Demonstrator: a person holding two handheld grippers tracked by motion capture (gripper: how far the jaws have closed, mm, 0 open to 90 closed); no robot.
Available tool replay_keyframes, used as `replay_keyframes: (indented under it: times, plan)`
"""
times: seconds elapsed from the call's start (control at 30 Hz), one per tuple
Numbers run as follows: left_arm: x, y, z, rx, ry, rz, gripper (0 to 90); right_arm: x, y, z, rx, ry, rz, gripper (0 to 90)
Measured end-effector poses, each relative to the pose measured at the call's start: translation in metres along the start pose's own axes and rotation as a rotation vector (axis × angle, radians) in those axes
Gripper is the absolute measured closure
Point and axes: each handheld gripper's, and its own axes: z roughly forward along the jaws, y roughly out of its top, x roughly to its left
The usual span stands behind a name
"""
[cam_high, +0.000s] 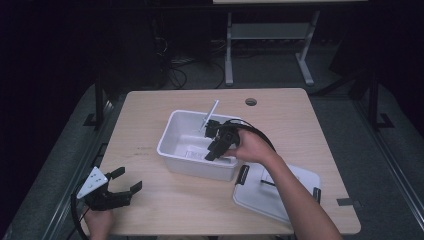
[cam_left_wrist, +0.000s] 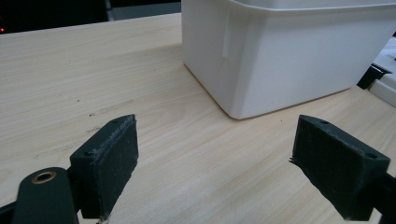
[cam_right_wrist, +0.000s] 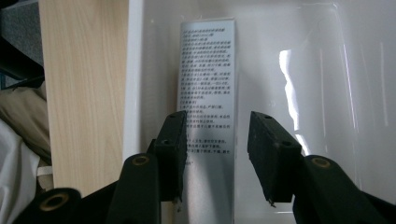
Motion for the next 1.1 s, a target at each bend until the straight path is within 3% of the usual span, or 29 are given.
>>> replay_keyframes:
  times: [0.6, 1.1]
  plan:
    - [0.001, 0.000, -0.001, -0.003, 0.001, -0.001, 13.6, 0.001, -0.001, 0.001, 0.006, 0.004, -0.002, 58.2]
    - [-0.001, 0.000, 0.001, 0.003, -0.001, 0.004, 13.7, 0.005, -0.019, -0.032, -0.054, -0.024, 0.013, 58.2]
